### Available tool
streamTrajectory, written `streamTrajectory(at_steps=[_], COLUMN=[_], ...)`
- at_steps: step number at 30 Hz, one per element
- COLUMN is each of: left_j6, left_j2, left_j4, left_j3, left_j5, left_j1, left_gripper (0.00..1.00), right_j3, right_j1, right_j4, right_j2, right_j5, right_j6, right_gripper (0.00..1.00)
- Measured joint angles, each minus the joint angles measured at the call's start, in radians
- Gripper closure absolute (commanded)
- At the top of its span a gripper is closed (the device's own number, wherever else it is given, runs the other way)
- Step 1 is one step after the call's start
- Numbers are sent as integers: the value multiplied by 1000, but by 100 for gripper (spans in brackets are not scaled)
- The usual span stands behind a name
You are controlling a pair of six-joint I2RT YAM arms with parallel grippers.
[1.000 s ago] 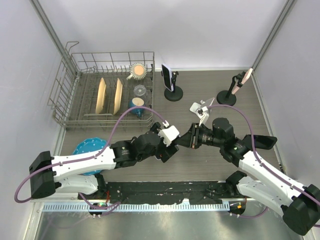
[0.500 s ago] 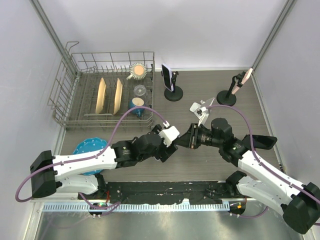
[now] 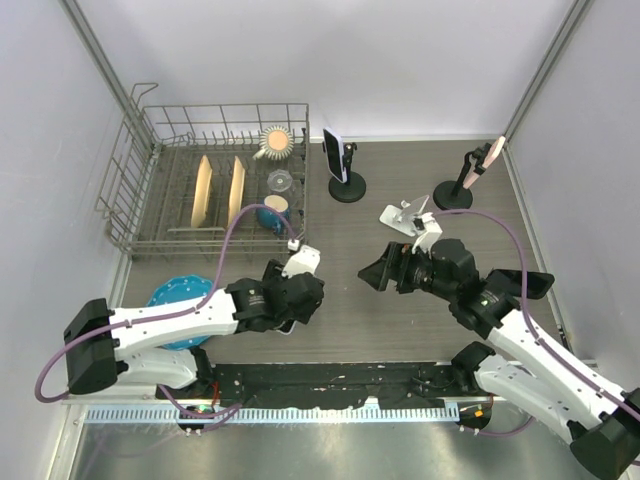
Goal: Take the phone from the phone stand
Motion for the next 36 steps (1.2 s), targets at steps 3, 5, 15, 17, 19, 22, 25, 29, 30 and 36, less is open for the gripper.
streamTrajectory(at_steps=[3, 5, 15, 17, 19, 22, 25, 29, 30, 36], left_j6=[-119, -173, -283, -289, -291, -293, -294, -294, -294, -295], left_j2=[1, 1, 2, 10, 24, 49, 65, 66, 66, 66], left_j4=[-80, -106, -103, -95, -75, -50, -30, -13, -10, 11], left_j3=[-13, -33, -188, -192, -192, -192, -199, -215, -219, -231], left_j5=[-27, -37, 14, 27, 44, 69, 93, 111, 115, 124], left_j1=[32, 55, 238, 248, 254, 256, 256, 256, 256, 256], left_gripper=[94, 94, 87, 82, 79, 70, 59, 50, 48, 37], right_j3=[8, 8, 8, 8, 8, 8, 8, 8, 8, 8], right_j1=[0, 0, 0, 0, 0, 0, 0, 0, 0, 0], right_j4=[-48, -77, -192, -203, -214, -232, -241, -246, -247, -248], right_j2=[-49, -82, -259, -270, -270, -270, -270, -277, -283, -296], right_j5=[97, 157, 365, 387, 402, 416, 427, 439, 442, 459], right_j6=[-12, -14, -18, -20, -22, -27, -32, -35, -36, -36], right_gripper=[11, 11, 11, 11, 11, 11, 11, 11, 11, 11])
